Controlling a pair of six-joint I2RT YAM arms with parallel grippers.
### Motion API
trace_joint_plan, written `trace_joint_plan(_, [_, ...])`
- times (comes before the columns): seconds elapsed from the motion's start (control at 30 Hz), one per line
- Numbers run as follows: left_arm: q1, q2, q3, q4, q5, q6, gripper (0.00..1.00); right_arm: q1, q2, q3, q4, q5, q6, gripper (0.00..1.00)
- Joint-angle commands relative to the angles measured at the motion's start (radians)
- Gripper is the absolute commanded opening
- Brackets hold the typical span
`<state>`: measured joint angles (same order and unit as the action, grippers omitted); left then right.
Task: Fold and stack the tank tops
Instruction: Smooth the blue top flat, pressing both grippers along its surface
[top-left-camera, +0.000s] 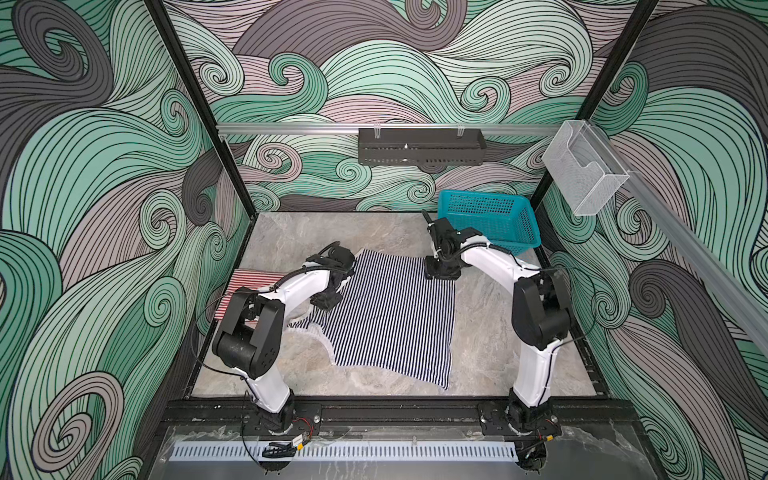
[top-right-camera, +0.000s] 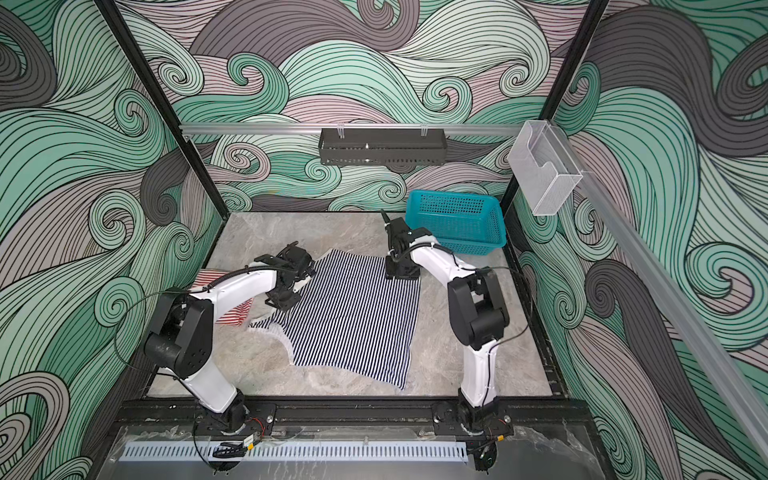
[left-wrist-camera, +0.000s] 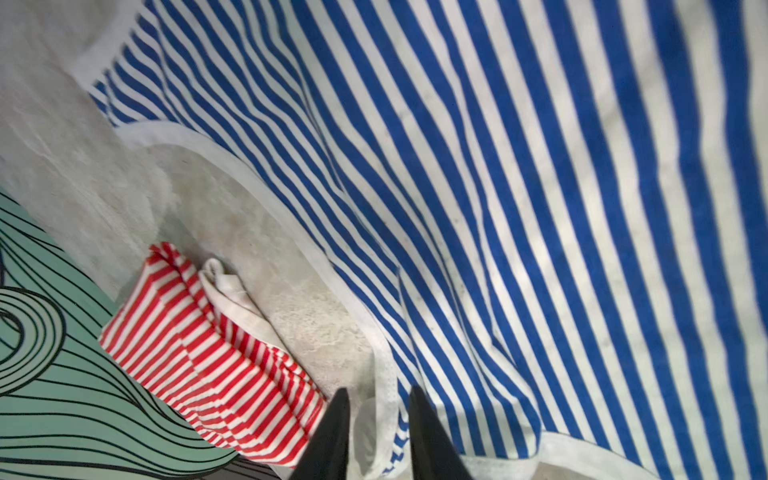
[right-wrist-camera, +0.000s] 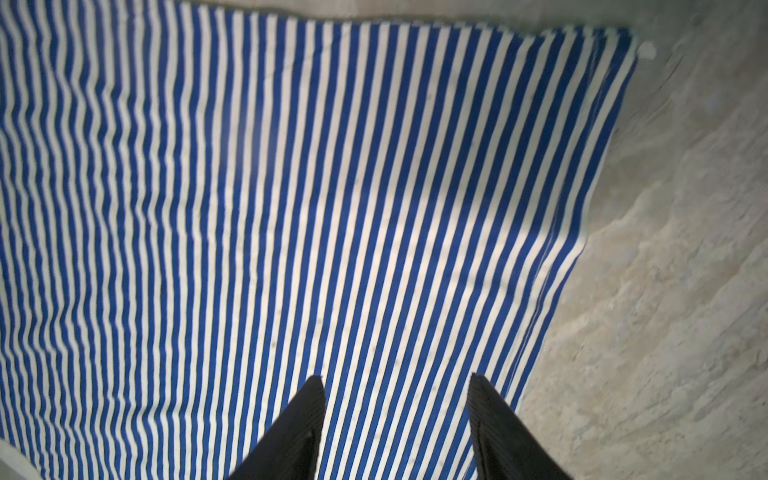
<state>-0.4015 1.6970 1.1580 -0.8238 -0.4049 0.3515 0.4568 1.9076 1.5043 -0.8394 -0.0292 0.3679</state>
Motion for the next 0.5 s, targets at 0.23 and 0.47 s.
trace_joint_plan(0.23, [0.006, 0.16, 0.074, 0.069, 0.065, 0.034, 0.28, 0.059, -0.064, -0.306, 0.121, -0.016, 0.09, 0.57])
trace_joint_plan(0.47, [0.007, 0.187, 0.054, 0.08, 0.039, 0.04, 0.28, -0.001, 0.044, -0.286, 0.086, 0.101, 0.037, 0.58])
